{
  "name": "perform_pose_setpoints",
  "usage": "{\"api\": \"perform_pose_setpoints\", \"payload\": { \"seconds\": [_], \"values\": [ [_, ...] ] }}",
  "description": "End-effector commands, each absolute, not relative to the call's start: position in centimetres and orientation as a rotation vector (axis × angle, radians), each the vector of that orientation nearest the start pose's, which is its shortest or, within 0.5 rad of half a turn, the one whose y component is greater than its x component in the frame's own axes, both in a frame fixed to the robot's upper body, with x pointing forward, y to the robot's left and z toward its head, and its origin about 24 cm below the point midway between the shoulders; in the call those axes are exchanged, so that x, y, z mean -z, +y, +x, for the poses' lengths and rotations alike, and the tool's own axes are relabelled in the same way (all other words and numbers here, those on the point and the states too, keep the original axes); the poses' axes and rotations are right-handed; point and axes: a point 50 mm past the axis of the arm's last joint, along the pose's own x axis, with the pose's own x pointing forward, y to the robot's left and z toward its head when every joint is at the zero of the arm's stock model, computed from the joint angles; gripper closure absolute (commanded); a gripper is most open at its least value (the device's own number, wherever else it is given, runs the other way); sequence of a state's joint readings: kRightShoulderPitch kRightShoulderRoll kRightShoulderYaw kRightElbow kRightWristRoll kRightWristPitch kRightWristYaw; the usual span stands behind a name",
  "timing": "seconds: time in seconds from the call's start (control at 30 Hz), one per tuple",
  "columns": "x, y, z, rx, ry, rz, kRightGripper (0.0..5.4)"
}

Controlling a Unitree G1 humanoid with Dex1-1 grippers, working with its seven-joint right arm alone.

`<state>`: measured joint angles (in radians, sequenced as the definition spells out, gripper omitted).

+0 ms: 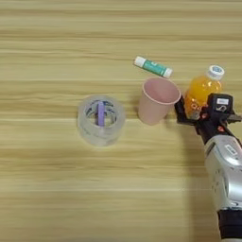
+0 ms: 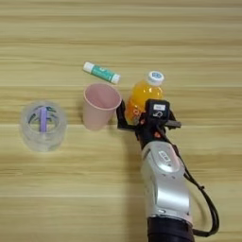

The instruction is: Move the objects on the table

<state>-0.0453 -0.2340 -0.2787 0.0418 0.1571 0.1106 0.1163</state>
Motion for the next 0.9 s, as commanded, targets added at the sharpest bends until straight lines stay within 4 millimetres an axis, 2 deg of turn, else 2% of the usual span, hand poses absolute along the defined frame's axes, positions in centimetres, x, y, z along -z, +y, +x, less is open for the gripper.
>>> {"api": "perform_pose_setpoints", "payload": {
  "seconds": [0.03,0.67,0.9],
  "values": [
    [-8.0,-25.5,25.8,0.152,-0.048,-0.074,0.04],
    [-6.9,-26.8,23.6,0.204,0.014,-0.074,0.04],
    [-6.8,-26.2,21.5,0.159,0.051,-0.102,0.04]
  ]
}}
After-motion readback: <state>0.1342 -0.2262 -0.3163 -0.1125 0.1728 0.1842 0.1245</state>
